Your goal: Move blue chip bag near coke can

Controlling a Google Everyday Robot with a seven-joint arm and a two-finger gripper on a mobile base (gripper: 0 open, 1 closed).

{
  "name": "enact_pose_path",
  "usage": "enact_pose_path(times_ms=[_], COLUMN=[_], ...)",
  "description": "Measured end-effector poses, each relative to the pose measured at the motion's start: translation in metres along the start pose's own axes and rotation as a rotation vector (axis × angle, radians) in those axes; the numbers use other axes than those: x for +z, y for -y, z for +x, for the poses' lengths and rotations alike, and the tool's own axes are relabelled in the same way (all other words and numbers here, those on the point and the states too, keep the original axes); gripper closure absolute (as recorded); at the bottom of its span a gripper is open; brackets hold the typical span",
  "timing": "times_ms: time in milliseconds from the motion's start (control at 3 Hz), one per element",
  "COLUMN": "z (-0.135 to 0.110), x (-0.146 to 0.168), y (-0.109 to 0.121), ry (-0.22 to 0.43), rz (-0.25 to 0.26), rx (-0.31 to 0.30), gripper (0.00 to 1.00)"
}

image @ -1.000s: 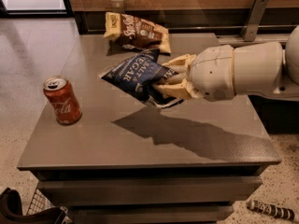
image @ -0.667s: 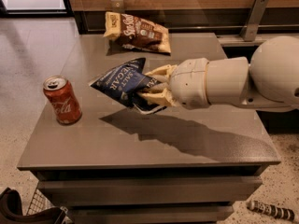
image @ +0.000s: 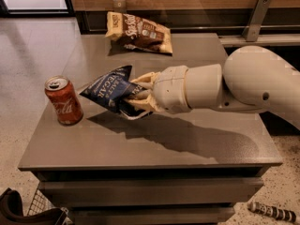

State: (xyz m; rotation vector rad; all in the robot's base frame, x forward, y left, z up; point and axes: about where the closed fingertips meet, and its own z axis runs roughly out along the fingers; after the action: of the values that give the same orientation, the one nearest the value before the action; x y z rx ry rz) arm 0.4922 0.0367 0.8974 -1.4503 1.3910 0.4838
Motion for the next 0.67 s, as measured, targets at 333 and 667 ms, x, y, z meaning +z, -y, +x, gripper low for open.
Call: enact_pose_path(times_ms=[333, 667], z=[-0.0012, -0.0028], x=[0.002, 0.0034], y=[-0.0011, -0.0021], ry=[0.0, 0.001], rz=[-0.003, -0.007], rx=[-0.003, -0.006], gripper=[0.69, 0.46])
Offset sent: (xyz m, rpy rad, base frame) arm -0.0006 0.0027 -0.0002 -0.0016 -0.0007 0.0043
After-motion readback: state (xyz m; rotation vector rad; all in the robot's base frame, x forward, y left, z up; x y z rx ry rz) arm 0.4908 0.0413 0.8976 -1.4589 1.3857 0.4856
